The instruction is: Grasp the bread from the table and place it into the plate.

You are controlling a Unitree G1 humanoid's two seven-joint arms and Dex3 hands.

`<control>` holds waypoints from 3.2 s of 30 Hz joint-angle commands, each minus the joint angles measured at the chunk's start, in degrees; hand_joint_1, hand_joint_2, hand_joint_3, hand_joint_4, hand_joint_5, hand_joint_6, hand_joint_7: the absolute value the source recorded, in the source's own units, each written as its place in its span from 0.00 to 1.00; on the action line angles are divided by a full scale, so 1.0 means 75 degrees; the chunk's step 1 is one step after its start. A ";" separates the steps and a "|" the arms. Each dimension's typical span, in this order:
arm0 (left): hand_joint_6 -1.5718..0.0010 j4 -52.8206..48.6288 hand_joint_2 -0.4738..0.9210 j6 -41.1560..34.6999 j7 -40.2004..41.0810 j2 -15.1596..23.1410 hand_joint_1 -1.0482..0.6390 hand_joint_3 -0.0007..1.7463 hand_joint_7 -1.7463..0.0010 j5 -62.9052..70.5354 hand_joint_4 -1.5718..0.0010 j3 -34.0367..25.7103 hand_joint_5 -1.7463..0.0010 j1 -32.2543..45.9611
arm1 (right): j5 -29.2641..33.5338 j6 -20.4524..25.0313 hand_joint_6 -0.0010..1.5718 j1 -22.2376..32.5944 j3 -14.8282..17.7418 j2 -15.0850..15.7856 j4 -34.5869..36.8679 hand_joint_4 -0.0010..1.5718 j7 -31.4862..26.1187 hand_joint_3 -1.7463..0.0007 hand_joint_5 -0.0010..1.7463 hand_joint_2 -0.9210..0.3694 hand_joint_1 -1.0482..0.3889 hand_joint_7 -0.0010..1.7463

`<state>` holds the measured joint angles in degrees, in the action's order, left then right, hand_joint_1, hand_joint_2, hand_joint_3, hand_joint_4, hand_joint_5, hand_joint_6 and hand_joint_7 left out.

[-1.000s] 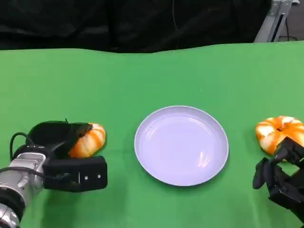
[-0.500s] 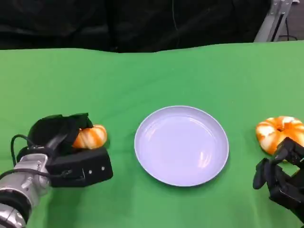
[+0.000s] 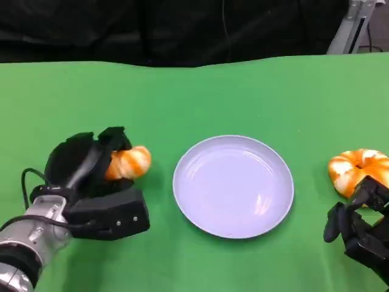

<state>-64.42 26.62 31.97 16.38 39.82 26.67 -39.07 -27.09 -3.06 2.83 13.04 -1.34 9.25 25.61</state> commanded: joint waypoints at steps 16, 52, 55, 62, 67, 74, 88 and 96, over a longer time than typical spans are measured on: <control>0.61 0.3408 0.93 0.0137 -0.1112 0.0044 0.56 0.32 0.00 0.0107 0.58 0.0090 0.00 0.0438 | -0.0086 0.0032 0.50 0.0041 0.0065 0.0119 -0.0111 0.56 0.0004 0.26 1.00 0.33 0.69 0.90; 0.55 0.2051 1.00 -0.0515 -0.2872 -0.1309 0.34 0.19 0.87 0.0915 0.67 0.1245 0.76 -0.0472 | -0.0037 0.0043 0.50 0.0092 -0.0037 0.0031 -0.0278 0.56 -0.0149 0.27 1.00 0.34 0.70 0.90; 0.64 0.2266 1.00 -0.0666 -0.3037 -0.1238 0.19 0.23 0.99 0.0899 0.76 0.1254 0.97 -0.0342 | -0.0015 0.0008 0.50 0.0104 -0.0047 0.0029 -0.0283 0.55 -0.0143 0.28 1.00 0.34 0.69 0.89; 0.87 0.2739 1.00 -0.0963 -0.3704 -0.1094 0.01 0.37 1.00 0.0804 0.99 0.1252 1.00 -0.0133 | -0.0022 0.0017 0.50 0.0094 -0.0022 0.0073 -0.0257 0.55 -0.0119 0.28 1.00 0.34 0.69 0.89; 0.90 0.2885 1.00 -0.0853 -0.3828 -0.1032 0.00 0.39 1.00 0.0573 1.00 0.1088 1.00 0.0004 | -0.0032 -0.0016 0.50 0.0077 -0.0018 0.0074 -0.0213 0.55 -0.0077 0.28 1.00 0.33 0.69 0.88; 0.85 0.3023 1.00 -0.0286 -0.4050 -0.1012 0.01 0.36 0.98 -0.0550 0.98 0.0481 0.99 0.0418 | -0.0060 0.0038 0.50 0.0087 -0.0015 0.0057 -0.0237 0.55 -0.0092 0.29 1.00 0.33 0.69 0.88; 0.41 0.4684 1.00 -0.1751 -0.7452 -0.1712 0.50 0.22 0.95 -0.6899 0.50 -0.2640 0.64 0.2244 | -0.0030 0.0119 0.50 0.0124 -0.0031 0.0062 -0.0312 0.55 -0.0170 0.28 1.00 0.34 0.69 0.89; 0.41 0.6259 0.76 -0.4050 -0.8959 -0.1711 0.60 0.72 0.27 -0.9470 0.45 -0.3915 0.10 0.3487 | -0.0017 0.0099 0.50 0.0136 -0.0019 0.0103 -0.0310 0.55 -0.0100 0.28 1.00 0.34 0.69 0.88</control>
<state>-19.51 -0.68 -32.26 3.09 -27.18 -0.07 -15.23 -27.03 -2.10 3.51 12.62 -1.54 7.50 24.65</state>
